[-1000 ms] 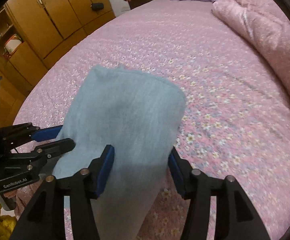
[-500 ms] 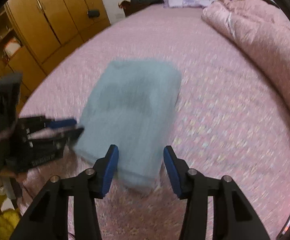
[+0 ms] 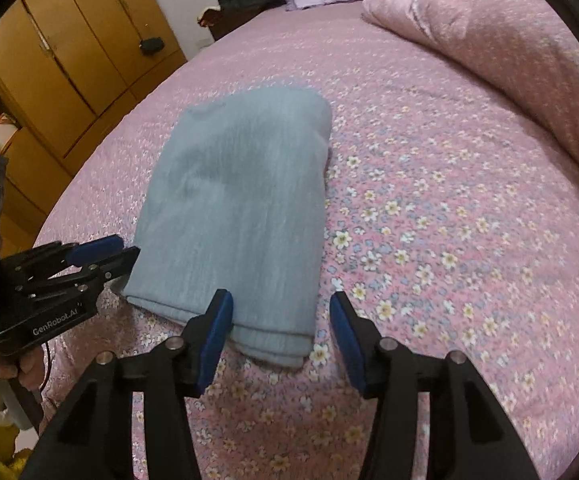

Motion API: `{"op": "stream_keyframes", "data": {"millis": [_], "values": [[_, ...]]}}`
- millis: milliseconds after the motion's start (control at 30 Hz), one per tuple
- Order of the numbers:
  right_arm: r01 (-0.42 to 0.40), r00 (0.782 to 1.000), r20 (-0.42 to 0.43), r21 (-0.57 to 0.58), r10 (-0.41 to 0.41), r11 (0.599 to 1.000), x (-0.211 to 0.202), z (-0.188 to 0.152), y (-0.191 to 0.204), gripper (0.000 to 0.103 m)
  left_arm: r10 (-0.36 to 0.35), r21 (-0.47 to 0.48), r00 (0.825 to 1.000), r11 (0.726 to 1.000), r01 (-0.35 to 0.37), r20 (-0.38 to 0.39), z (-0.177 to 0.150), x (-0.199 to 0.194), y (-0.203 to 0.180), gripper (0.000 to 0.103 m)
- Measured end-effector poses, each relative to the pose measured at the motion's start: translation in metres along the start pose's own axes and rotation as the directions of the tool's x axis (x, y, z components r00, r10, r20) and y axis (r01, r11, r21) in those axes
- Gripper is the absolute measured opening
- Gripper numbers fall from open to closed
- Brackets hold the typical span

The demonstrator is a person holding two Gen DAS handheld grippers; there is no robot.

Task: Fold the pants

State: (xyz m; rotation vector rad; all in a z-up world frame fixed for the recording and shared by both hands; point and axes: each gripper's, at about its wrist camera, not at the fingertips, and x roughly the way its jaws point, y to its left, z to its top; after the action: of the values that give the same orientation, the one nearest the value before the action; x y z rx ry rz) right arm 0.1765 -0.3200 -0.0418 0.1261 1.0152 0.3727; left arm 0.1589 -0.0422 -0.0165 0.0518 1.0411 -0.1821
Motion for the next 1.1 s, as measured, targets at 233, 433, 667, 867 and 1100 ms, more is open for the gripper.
{"op": "stream_keyframes", "data": {"millis": [233,433,667,867,1100], "values": [[0.021,0.999,0.045,0.009,-0.021,1.000,-0.024,-0.011,0.004,0.057,-0.006,-0.050,1.000,0.999,0.006,-0.003,-0.007,-0.012,-0.001,0.032],[0.045,0.995,0.086,0.029,-0.047,0.999,-0.042,-0.025,0.009,0.080,0.048,-0.059,0.999,0.997,-0.047,0.005,-0.021,-0.019,-0.009,0.063],[0.102,0.990,0.091,0.059,-0.107,0.993,-0.042,-0.038,0.008,0.091,0.068,-0.040,0.998,0.997,-0.069,-0.018,-0.032,-0.017,-0.025,0.067],[0.161,0.981,0.093,0.103,-0.171,0.981,-0.038,-0.047,0.009,0.093,0.093,-0.049,0.996,0.994,-0.093,-0.015,-0.034,-0.016,-0.030,0.069],[0.170,0.981,0.077,0.104,-0.179,0.980,-0.029,-0.057,0.009,0.093,0.115,-0.065,0.993,0.991,-0.116,-0.024,-0.038,-0.008,-0.031,0.073]]}}
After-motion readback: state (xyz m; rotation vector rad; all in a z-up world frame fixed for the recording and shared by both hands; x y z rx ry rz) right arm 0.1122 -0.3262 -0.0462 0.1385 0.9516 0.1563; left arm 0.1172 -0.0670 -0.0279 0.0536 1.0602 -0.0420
